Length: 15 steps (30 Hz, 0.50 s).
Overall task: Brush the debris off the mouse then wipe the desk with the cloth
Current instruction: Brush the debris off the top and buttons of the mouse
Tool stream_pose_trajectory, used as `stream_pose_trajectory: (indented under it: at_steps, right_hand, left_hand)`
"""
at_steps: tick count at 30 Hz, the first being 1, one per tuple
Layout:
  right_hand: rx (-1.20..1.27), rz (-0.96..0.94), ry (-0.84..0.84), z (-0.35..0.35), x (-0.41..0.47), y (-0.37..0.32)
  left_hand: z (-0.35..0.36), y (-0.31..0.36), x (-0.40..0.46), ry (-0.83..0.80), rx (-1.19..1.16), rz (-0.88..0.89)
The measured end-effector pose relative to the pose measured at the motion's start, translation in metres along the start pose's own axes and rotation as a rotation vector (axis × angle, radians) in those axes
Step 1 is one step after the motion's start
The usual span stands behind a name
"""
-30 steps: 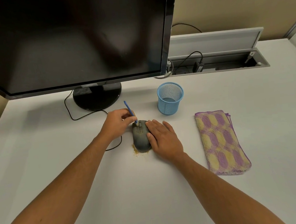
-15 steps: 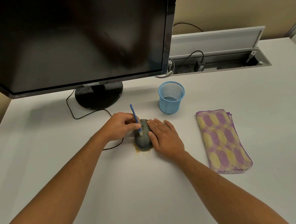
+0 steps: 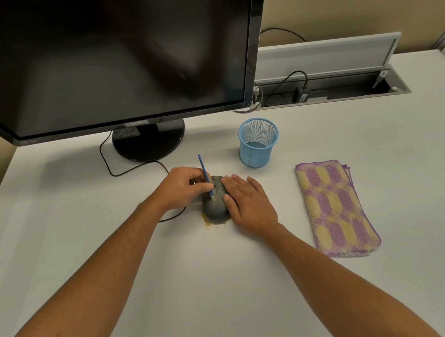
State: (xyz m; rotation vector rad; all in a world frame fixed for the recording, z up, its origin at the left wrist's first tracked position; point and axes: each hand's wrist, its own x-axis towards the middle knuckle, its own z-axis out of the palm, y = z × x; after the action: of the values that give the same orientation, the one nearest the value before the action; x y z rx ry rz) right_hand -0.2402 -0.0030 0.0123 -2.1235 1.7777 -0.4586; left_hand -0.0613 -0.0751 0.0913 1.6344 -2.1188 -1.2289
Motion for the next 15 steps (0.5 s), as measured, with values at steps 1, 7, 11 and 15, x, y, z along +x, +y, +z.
stream_pose_trajectory:
  at_steps: [1,7,11,15]
  right_hand:
    - [0.0,0.0,0.0,-0.0004,0.0001,0.0]
    - [0.005,0.001,0.012,-0.0003,-0.0001,-0.0007]
    - [0.002,0.007,0.015,0.0008,0.0004,0.0]
    - [0.004,0.0,0.017,-0.0002,0.0003,0.0001]
  left_hand:
    - [-0.001,0.001,-0.0004,-0.023,0.01,-0.001]
    - [-0.0027,0.0007,0.0014,-0.011,-0.024,0.013]
    - [0.0007,-0.0036,0.0062,0.202,-0.076,0.025]
    - [0.0061,-0.0055,0.0082,0.219,-0.036,0.035]
